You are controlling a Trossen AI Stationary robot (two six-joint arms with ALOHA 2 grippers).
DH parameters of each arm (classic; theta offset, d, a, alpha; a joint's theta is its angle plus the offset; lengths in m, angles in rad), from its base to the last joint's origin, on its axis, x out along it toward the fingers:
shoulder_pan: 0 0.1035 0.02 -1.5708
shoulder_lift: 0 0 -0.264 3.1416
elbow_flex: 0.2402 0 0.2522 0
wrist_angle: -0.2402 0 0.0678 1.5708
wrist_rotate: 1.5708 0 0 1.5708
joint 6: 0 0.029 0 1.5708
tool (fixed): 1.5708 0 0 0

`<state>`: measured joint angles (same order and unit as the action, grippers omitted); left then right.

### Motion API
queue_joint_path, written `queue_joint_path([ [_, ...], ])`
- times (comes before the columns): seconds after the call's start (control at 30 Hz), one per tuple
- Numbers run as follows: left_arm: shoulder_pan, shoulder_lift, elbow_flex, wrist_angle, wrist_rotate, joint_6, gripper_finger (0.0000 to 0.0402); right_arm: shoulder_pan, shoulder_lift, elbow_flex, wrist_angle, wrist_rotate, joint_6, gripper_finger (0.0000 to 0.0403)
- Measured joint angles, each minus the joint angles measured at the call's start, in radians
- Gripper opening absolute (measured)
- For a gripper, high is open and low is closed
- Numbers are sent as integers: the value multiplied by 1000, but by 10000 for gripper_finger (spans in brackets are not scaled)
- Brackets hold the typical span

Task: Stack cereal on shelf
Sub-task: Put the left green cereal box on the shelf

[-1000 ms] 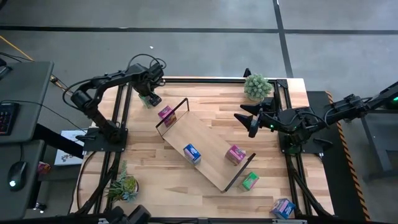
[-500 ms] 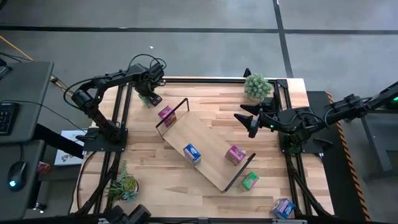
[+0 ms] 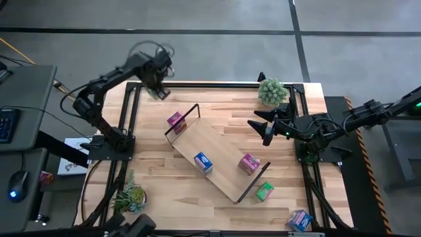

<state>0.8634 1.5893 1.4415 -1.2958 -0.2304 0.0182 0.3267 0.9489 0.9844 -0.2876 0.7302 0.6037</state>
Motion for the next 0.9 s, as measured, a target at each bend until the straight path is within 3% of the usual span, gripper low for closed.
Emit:
queue_joint_path([
  [0.13, -32, -11, 259, -120, 5, -9, 155, 0, 0, 0, 0, 0, -1, 288],
  [0.23, -118, -11, 453, -212, 18, 15, 155, 0, 0, 0, 0, 0, -1, 288],
  [0.43, -476, -12, 701, -273, 121, 120, 152, 0, 0, 0, 0, -3, -2, 288],
  [0.57, -776, -12, 723, -278, 172, 366, 153, 0, 0, 0, -1, -5, -2, 288],
  [0.67, -958, -11, 686, -279, 106, 519, 154, 0, 0, 0, -7, -6, -10, 288],
  [0.77, -1062, -11, 623, -273, 41, 559, 154, 0, 0, 0, -13, -7, -10, 288],
  [0.9, -1095, -7, 470, -269, 31, 526, 154, 0, 0, 0, -19, -7, -10, 288],
])
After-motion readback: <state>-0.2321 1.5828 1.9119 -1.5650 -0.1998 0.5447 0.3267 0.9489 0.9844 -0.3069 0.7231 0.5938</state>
